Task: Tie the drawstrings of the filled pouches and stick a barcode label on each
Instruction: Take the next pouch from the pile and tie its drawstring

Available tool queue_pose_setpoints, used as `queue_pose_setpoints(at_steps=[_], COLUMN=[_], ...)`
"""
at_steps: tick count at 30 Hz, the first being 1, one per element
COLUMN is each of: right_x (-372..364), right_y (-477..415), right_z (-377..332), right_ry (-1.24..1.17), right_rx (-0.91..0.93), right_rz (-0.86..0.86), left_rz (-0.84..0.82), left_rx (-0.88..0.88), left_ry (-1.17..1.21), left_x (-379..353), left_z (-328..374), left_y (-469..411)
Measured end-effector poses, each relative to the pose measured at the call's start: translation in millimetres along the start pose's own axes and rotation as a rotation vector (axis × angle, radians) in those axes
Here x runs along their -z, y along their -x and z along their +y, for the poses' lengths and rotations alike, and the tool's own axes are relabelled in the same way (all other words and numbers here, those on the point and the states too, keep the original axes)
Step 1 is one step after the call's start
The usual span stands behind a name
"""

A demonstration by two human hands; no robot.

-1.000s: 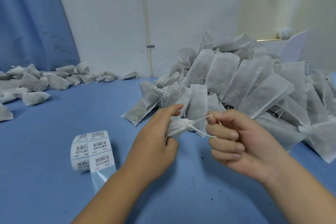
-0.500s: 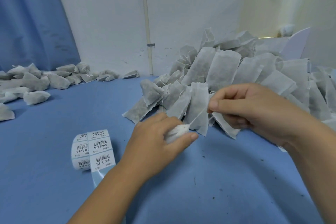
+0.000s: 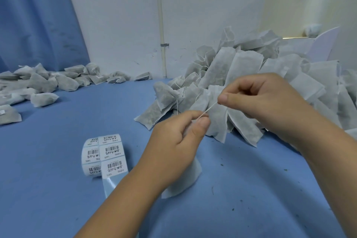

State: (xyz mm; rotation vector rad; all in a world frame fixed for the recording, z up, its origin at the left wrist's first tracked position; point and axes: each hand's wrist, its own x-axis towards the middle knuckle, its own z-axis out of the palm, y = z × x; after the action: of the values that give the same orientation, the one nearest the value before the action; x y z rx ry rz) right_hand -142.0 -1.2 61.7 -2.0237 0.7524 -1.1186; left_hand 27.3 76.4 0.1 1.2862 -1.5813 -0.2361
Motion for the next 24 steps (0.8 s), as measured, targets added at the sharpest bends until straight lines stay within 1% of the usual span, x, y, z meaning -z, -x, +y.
queue_pose_setpoints(at_steps=[3, 5, 7, 9, 11, 15, 17, 18, 19, 21, 23, 24], right_x=[-6.6, -10.8, -13.5, -18.1, -25.0, -40.6, -46.1, -47.5, -48.1, -47.1, -42.9, -40.0], right_y=[1.3, 2.6, 3.9, 7.0, 10.9, 18.9, 22.4, 23.9, 25.1, 27.2, 27.7, 27.5], right_z=[0.8, 7.5, 18.3, 29.2, 37.4, 41.7, 40.7, 40.3, 39.7, 37.8, 35.6, 34.6], right_ry=[0.006, 0.032, 0.035, -0.002, -0.033, -0.023, 0.015, 0.042, 0.07, 0.137, 0.2, 0.225], right_rx=[0.086, 0.107, 0.107, 0.083, 0.049, 0.056, 0.073, 0.085, 0.101, 0.148, 0.205, 0.228], right_rz=[0.006, 0.023, 0.075, 0.129, 0.144, 0.072, 0.018, -0.004, -0.021, -0.03, -0.004, 0.01], left_rz=[-0.037, -0.102, -0.159, -0.19, -0.161, -0.064, -0.018, 0.01, 0.038, 0.061, 0.029, 0.009], left_rx=[0.104, 0.177, 0.211, 0.22, 0.246, 0.259, 0.291, 0.309, 0.316, 0.276, 0.211, 0.192], left_ry=[-0.002, -0.023, 0.031, 0.177, 0.371, 0.715, 0.781, 0.751, 0.668, 0.405, 0.189, 0.126], left_x=[1.3, 4.2, 6.8, 7.4, 6.8, 6.8, 7.4, 7.8, 7.9, 7.1, 6.1, 5.1], left_z=[-1.4, -5.9, -7.1, -3.9, -0.5, 1.9, 0.5, -0.2, -1.7, -4.7, -6.2, -6.8], left_y=[-2.6, -3.1, -1.7, -0.2, -1.0, -3.7, -4.3, -4.5, -4.6, -3.9, -1.7, -0.1])
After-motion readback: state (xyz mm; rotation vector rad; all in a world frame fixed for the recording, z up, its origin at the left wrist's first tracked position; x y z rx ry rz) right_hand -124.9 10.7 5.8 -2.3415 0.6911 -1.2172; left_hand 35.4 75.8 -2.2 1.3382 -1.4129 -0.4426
